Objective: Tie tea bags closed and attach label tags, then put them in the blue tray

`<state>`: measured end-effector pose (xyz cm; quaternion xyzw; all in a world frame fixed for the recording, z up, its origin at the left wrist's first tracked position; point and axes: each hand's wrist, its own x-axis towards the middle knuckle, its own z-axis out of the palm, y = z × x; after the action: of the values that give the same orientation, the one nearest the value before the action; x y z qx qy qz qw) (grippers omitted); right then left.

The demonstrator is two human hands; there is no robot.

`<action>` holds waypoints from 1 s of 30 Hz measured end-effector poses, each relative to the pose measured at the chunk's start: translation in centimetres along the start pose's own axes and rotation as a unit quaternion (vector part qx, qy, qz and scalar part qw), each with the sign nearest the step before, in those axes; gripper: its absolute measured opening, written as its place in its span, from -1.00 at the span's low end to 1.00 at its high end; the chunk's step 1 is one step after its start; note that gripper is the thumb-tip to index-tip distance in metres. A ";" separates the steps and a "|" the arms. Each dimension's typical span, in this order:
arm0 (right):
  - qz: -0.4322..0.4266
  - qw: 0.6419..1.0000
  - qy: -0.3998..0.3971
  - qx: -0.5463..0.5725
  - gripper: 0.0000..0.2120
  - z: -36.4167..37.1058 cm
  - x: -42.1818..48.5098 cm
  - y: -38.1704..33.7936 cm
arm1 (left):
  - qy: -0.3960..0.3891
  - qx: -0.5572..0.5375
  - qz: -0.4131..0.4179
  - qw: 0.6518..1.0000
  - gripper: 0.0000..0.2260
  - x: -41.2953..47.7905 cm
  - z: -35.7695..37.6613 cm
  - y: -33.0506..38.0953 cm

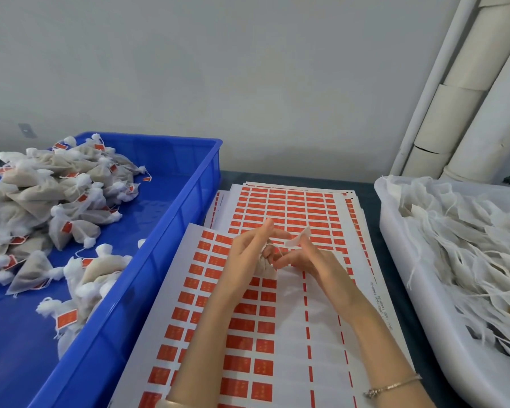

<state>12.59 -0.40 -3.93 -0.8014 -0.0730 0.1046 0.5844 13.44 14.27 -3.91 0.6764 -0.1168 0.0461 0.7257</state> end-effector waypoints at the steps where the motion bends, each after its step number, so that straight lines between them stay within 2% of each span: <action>1: -0.001 1.000 0.005 0.000 -0.40 0.0 0.0 0.1 | 0.008 0.001 0.002 1.000 -0.78 -0.1 0.1 0.0; 5: -0.032 0.996 0.054 0.062 -0.42 -0.7 -0.6 0.6 | 0.021 0.046 0.000 0.999 -0.83 -0.2 -0.1 -0.4; 8: -0.028 0.989 0.081 0.119 -0.36 -1.3 -0.3 0.8 | 0.035 0.104 -0.014 0.994 -0.97 0.1 -0.1 -1.1; 13: -0.025 0.983 0.077 0.166 -0.25 -1.9 -0.2 0.9 | 0.027 0.137 0.000 0.990 -0.92 0.2 0.0 -1.2; 17: -0.028 0.981 0.077 0.175 -0.29 -2.0 -0.2 0.9 | 0.011 0.135 0.010 0.991 -0.90 0.1 0.0 -1.3; 20: -0.031 0.982 0.079 0.168 -0.34 -2.2 -0.2 1.0 | 0.002 0.132 0.021 0.991 -0.91 0.0 -0.1 -1.2; 22: -0.026 0.981 0.114 0.153 -0.40 -2.2 0.0 0.9 | -0.007 0.132 0.023 0.991 -0.94 0.0 -0.1 -1.2; 27: -0.042 0.969 0.234 0.062 -0.84 -2.1 0.7 1.5 | -0.057 0.141 0.000 0.988 -0.92 -0.2 0.1 -1.1; 30: -0.075 0.964 0.248 0.064 -0.75 -2.1 0.6 1.9 | -0.100 0.143 0.000 0.985 -0.93 -0.5 0.2 -1.0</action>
<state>13.65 -2.74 -5.22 -0.7557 0.0208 -0.1368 0.6402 13.21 14.01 -4.98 0.7744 -0.1806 -0.0058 0.6064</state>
